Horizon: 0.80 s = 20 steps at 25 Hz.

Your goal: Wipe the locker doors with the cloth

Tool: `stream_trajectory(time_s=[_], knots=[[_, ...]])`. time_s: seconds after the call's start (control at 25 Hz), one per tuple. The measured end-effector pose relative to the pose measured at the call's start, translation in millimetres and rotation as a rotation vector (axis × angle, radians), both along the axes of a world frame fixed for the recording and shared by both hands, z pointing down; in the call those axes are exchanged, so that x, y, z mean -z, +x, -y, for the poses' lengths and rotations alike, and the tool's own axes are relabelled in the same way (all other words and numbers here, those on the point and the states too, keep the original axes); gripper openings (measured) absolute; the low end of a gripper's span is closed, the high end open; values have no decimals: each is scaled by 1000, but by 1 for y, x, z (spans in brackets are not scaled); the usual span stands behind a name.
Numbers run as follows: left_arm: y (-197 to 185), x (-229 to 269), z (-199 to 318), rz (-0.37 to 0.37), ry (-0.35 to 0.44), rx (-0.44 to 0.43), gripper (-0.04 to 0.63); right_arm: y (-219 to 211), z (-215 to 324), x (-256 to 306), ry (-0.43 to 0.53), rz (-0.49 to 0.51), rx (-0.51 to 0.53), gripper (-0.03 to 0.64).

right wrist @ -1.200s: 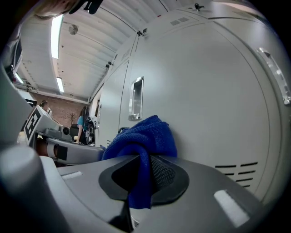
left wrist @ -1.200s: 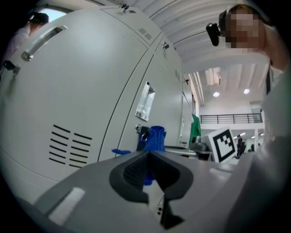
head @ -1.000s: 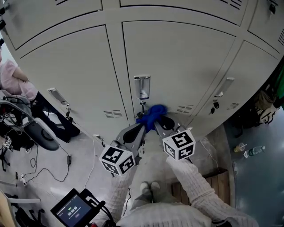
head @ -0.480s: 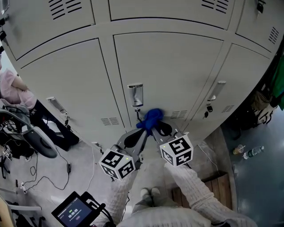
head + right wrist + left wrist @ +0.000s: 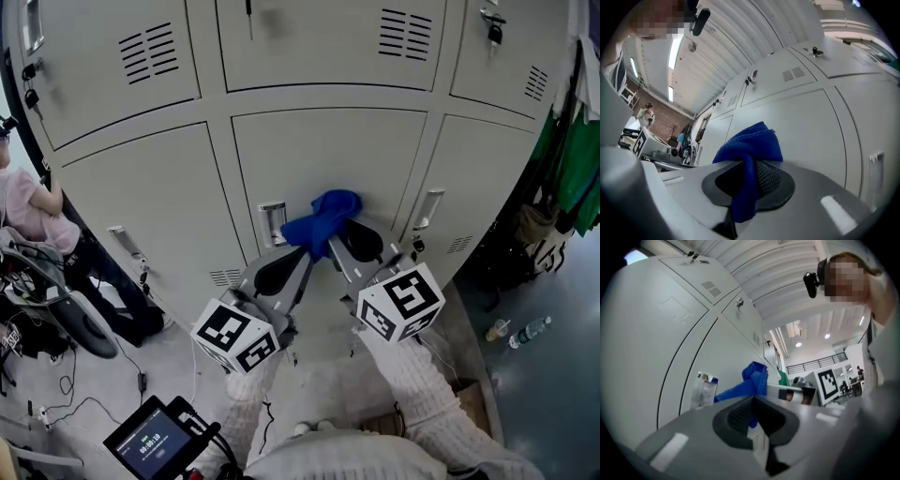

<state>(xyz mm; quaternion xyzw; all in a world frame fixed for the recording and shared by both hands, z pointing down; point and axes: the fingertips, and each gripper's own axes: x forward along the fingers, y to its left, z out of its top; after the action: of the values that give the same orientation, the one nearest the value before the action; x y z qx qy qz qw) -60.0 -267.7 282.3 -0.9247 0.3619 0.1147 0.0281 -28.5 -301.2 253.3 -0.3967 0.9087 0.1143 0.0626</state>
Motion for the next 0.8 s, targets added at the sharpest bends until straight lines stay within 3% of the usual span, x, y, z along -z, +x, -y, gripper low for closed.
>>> stream_trajectory(time_s=[0.24, 0.44, 0.8], knots=[[-5, 60, 8, 2, 128, -4, 6, 5, 0, 74, 153, 2, -20, 51], [-5, 101, 10, 33, 207, -8, 6, 5, 10, 112, 185, -1, -37, 51], [-2, 115, 17, 23, 220, -7, 6, 5, 22, 124, 190, -22, -47, 51]])
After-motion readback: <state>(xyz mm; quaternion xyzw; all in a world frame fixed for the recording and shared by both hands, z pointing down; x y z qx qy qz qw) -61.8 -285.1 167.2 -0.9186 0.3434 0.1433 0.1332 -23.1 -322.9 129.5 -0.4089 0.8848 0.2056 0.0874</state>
